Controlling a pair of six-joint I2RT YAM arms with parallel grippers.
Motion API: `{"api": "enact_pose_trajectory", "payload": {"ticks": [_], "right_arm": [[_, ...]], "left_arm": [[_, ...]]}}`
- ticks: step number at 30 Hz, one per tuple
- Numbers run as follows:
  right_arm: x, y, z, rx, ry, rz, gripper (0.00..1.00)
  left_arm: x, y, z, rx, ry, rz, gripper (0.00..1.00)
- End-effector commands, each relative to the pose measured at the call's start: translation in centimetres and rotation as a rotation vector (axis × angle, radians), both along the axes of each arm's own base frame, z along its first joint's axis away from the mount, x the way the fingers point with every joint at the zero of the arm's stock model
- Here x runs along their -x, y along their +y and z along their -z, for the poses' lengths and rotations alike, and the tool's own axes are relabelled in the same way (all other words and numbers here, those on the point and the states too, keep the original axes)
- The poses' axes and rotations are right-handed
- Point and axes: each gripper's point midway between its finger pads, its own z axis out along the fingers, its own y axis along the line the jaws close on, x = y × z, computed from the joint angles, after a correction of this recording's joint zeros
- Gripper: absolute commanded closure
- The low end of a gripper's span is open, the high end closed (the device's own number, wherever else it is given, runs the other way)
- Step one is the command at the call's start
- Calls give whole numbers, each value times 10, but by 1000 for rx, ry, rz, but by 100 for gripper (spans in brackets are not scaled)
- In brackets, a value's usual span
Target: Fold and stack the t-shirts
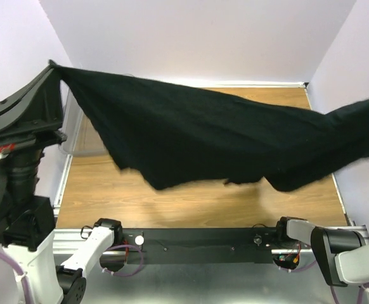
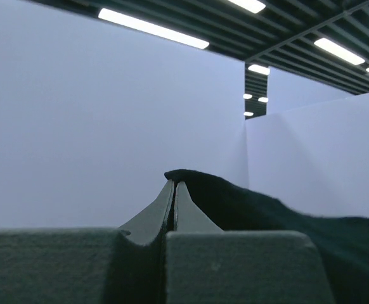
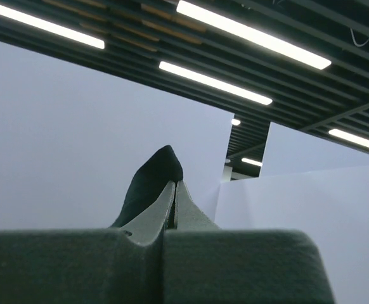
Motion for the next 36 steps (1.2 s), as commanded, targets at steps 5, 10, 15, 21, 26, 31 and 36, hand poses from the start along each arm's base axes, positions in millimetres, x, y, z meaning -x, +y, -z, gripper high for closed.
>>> {"api": "enact_pose_trajectory", "payload": {"ticks": [5, 10, 15, 21, 26, 31, 36], "right_arm": [[-164, -19, 76, -34, 373, 25, 99], [-275, -12, 193, -33, 681, -70, 100], [-361, -14, 317, -71, 864, -108, 100], [-445, -24, 482, -116, 1085, -95, 100], [-497, -27, 575, -141, 1205, -108, 100], [-538, -26, 606, -173, 1238, -132, 100], [-559, -33, 606, -210, 1225, -115, 99]], "left_arm": [[-141, 7, 104, 63, 317, -128, 100], [-242, -8, 215, 26, 552, -137, 100], [-348, -22, 356, -38, 879, -172, 100], [-438, -40, 489, -124, 1218, -188, 100], [-484, -51, 545, -161, 1351, -208, 100], [-521, -51, 569, -161, 1395, -257, 100], [-547, -55, 573, -164, 1399, -268, 100]]}}
